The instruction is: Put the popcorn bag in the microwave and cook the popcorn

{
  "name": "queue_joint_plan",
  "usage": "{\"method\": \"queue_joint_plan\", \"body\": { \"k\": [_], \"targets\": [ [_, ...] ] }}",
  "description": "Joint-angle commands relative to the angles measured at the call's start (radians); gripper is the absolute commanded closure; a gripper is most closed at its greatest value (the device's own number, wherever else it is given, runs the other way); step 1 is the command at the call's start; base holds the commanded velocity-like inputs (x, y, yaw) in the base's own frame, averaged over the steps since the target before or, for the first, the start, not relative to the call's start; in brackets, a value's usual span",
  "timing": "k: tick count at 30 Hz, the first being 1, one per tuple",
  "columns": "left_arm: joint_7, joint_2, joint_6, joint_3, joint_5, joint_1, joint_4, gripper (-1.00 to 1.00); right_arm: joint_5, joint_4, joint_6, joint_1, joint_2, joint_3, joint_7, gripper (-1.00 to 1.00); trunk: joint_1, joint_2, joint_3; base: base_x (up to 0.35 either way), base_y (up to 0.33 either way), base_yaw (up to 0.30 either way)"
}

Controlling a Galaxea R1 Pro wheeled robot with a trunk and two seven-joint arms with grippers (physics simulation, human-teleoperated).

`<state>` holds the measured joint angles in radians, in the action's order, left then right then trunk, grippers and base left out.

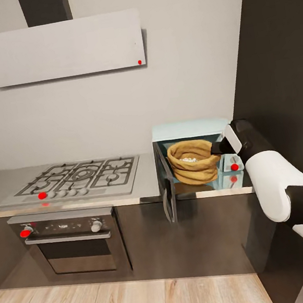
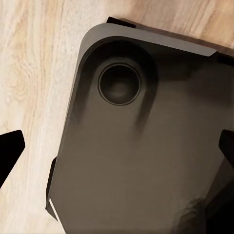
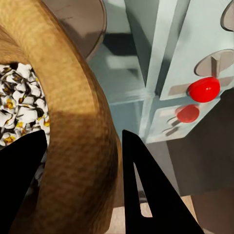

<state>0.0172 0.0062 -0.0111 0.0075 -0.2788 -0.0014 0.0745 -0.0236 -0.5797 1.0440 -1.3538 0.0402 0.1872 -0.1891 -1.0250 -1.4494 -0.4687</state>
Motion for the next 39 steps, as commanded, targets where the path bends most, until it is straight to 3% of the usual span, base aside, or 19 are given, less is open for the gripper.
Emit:
{"method": "queue_joint_plan", "body": {
  "k": [1,14,28,39],
  "targets": [
    [0.002,0.000,-0.001,0.000,-0.003,0.000,0.001,-1.00,-0.004,0.000,0.003,-0.001,0.000,0.002,-0.004,1.00,0.000,-0.001,-0.001,0.000,0.000,0.000],
    [0.003,-0.002,0.000,0.000,-0.003,0.000,0.001,-1.00,-0.001,0.032,0.003,-0.001,0.000,0.002,-0.003,1.00,0.000,-0.001,-0.001,0.007,0.000,0.000],
    [0.001,0.000,-0.001,0.000,-0.003,0.000,-0.001,-1.00,0.002,0.042,0.003,-0.001,0.008,0.003,0.003,1.00,0.000,-0.001,-0.001,0.281,0.000,0.000],
    [0.000,-0.001,-0.001,-0.002,-0.001,0.000,-0.001,-1.00,0.004,0.042,0.003,-0.001,0.013,0.003,0.002,1.00,0.000,-0.001,-0.001,0.060,0.000,0.000]
  ]
}}
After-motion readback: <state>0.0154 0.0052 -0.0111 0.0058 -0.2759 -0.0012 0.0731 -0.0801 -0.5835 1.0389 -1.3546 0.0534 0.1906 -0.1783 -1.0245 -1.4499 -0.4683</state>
